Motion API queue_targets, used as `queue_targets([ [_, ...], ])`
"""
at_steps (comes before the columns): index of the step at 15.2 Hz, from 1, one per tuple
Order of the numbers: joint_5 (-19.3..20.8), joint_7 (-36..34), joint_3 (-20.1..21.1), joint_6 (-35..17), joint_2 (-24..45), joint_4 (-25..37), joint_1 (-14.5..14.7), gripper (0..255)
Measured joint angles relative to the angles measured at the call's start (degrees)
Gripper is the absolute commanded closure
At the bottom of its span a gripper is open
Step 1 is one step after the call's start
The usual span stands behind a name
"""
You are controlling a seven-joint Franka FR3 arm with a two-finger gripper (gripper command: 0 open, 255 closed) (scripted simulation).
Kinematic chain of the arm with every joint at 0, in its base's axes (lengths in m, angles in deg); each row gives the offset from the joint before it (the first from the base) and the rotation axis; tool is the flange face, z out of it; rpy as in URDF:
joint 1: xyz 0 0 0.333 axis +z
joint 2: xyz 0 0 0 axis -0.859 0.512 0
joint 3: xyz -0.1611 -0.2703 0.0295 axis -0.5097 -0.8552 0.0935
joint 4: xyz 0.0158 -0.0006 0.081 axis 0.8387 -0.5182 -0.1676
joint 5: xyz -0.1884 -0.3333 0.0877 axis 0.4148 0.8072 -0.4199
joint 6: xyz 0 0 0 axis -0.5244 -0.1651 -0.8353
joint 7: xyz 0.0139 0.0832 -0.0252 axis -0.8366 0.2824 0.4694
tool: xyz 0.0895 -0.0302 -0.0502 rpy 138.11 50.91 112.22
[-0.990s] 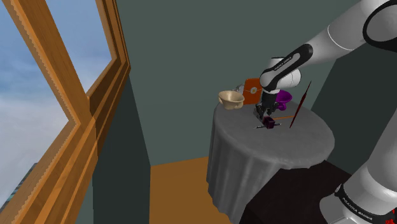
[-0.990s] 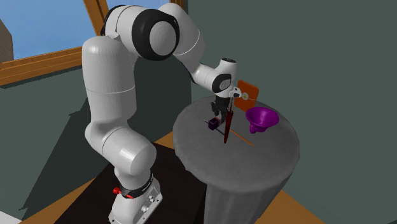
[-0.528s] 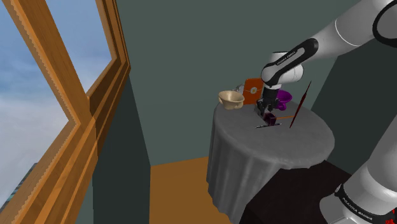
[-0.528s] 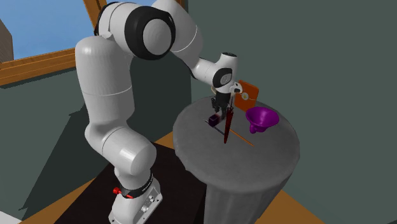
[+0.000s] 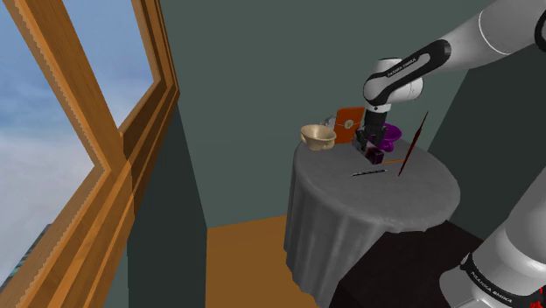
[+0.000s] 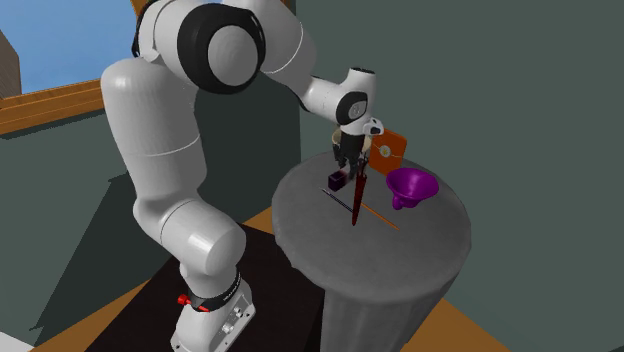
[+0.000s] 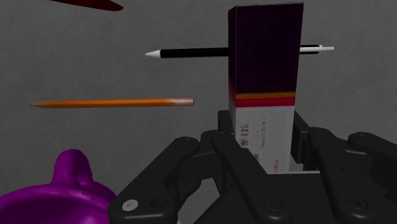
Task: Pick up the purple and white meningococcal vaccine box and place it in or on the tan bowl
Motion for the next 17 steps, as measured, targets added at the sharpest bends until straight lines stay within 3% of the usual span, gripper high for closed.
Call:
queue_targets([
  [17, 1.6, -1.2, 0.0, 12.7, -6.7, 6.2, 0.3, 255],
])
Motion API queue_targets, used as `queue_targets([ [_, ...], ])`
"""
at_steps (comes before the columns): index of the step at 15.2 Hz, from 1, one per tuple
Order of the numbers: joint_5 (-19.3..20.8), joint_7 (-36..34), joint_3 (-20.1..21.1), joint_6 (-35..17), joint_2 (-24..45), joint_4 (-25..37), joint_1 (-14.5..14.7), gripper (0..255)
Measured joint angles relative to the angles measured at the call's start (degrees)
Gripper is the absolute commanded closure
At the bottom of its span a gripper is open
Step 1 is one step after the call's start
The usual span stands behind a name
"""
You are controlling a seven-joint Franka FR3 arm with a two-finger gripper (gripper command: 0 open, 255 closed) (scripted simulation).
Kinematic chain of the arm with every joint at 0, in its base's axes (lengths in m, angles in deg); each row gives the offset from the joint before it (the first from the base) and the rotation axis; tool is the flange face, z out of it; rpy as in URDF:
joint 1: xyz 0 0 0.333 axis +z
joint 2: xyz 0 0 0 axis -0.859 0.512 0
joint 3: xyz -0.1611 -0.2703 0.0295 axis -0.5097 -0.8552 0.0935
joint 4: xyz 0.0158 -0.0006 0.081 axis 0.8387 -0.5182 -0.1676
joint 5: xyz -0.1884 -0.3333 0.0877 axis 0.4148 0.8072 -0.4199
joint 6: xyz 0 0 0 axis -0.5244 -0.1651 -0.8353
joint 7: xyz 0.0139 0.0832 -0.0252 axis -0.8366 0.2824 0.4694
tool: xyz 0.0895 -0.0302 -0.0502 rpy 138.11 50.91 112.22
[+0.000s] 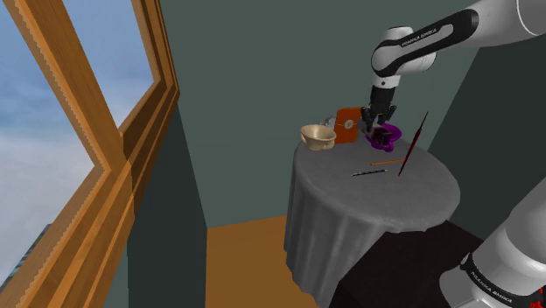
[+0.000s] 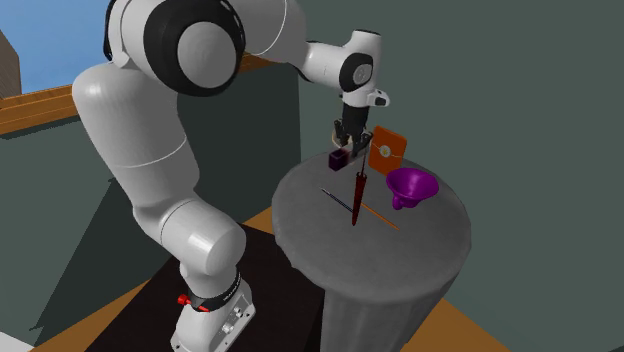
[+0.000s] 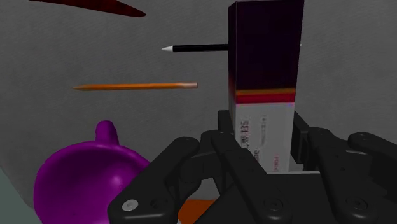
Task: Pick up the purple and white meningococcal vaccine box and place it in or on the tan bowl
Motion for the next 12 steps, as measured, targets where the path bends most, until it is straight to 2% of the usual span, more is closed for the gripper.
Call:
queue_targets([
  [3, 0.0, -0.2, 0.1, 2.0, 0.0, 2.0, 0.1, 255],
  [6, -1.1, -1.6, 1.0, 3.6, 4.3, 7.8, 1.0, 255],
  [12, -3.3, -4.1, 2.7, 8.1, 16.4, 24.3, 2.4, 255],
])
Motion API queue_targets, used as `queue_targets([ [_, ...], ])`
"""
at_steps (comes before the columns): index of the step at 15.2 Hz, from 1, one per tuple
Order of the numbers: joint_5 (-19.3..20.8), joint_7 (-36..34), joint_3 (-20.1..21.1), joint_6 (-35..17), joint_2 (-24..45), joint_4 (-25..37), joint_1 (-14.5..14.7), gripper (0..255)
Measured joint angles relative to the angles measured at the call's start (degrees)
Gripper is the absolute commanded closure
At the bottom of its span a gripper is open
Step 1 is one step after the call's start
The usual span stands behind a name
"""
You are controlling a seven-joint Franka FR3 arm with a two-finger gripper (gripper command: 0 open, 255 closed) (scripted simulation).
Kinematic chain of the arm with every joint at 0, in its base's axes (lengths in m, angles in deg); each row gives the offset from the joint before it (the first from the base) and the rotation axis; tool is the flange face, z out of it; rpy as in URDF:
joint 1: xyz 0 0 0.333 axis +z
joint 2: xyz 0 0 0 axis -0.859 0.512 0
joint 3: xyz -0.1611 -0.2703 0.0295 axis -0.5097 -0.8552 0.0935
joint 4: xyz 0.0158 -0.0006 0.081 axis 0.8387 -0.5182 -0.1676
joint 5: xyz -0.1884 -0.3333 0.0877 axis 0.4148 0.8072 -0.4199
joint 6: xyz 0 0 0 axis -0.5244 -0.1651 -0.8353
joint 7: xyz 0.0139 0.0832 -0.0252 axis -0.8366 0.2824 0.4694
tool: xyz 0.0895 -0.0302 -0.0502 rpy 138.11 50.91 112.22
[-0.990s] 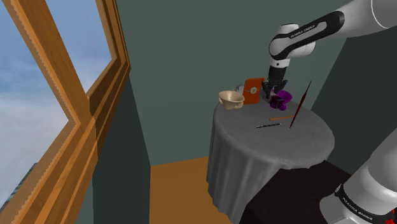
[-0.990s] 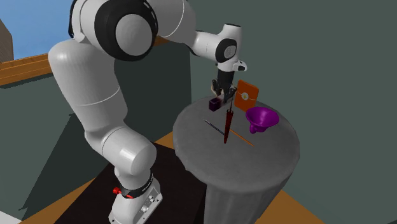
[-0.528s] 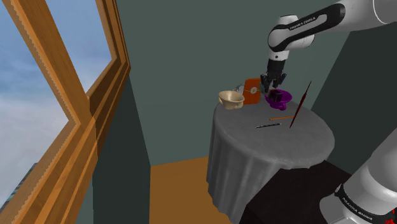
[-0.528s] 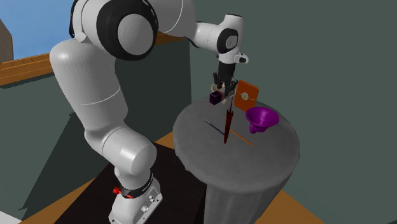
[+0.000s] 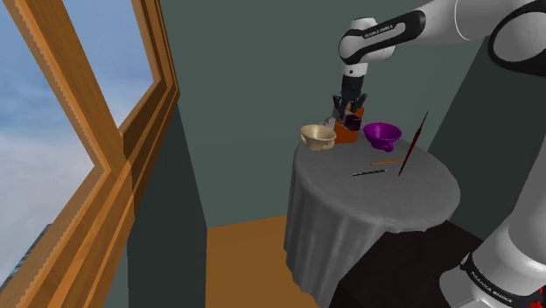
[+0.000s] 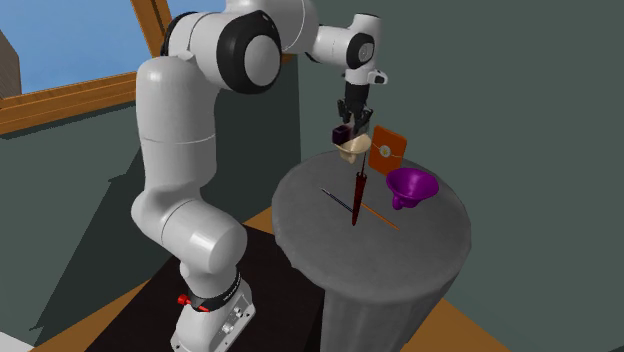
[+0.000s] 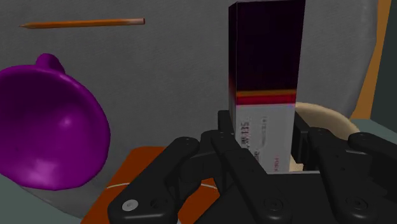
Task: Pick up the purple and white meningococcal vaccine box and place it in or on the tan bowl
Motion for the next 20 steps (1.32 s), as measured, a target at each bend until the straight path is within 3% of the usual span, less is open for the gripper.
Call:
queue_targets([
  [5, -1.3, -2.4, 1.2, 6.3, 11.2, 17.4, 0.8, 255],
  [8, -2.1, -3.8, 1.9, 12.5, 20.7, 33.1, 0.6, 255],
  [9, -2.2, -4.0, 2.0, 13.1, 21.9, 35.0, 0.7, 255],
  [20, -2.4, -4.0, 2.2, 6.1, 23.4, 29.4, 1.0, 255],
])
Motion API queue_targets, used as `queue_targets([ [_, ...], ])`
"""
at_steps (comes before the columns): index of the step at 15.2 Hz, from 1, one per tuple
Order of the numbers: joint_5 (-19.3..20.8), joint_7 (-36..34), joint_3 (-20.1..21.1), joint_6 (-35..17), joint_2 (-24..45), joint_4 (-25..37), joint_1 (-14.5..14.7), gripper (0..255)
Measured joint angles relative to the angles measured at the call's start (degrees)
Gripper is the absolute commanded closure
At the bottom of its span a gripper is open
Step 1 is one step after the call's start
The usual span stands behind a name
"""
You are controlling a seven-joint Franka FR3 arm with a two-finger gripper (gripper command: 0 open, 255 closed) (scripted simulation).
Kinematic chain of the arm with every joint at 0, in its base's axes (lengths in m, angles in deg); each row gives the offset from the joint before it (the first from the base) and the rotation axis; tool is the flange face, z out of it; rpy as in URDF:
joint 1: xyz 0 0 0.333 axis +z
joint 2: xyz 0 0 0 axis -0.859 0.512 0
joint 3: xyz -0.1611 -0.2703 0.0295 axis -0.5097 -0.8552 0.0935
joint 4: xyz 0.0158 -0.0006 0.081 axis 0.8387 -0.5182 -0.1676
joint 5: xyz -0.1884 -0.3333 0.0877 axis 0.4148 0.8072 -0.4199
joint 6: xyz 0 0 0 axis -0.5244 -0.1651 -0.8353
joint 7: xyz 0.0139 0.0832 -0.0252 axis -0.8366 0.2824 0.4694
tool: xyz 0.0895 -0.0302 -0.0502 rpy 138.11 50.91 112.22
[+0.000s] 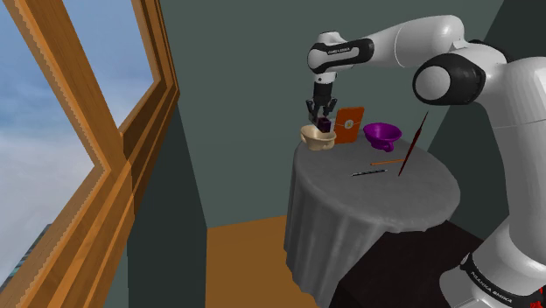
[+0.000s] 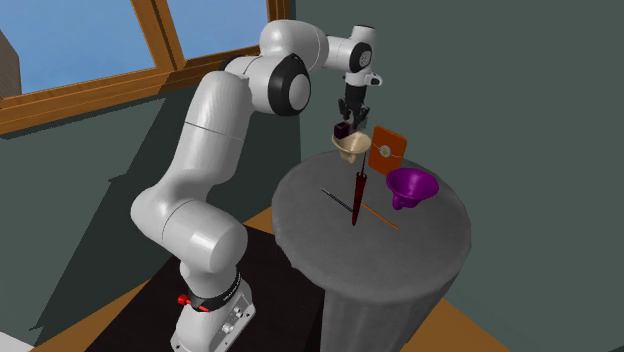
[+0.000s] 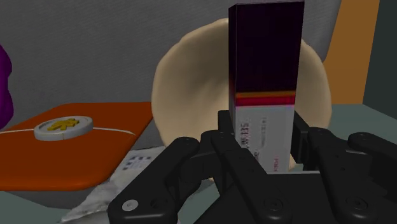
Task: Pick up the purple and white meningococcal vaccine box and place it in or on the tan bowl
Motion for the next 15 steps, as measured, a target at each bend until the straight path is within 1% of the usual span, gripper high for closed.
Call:
queue_targets([
  [5, -0.1, 0.0, 0.1, -3.0, 0.7, -2.3, 0.1, 255],
  [11, -0.1, 0.0, 0.1, -3.4, 0.7, -2.7, 0.1, 255],
  [12, -0.1, 0.0, 0.1, -3.4, 0.7, -2.7, 0.1, 0],
  [15, -0.1, 0.0, 0.1, -3.4, 0.7, -2.7, 0.1, 0],
])
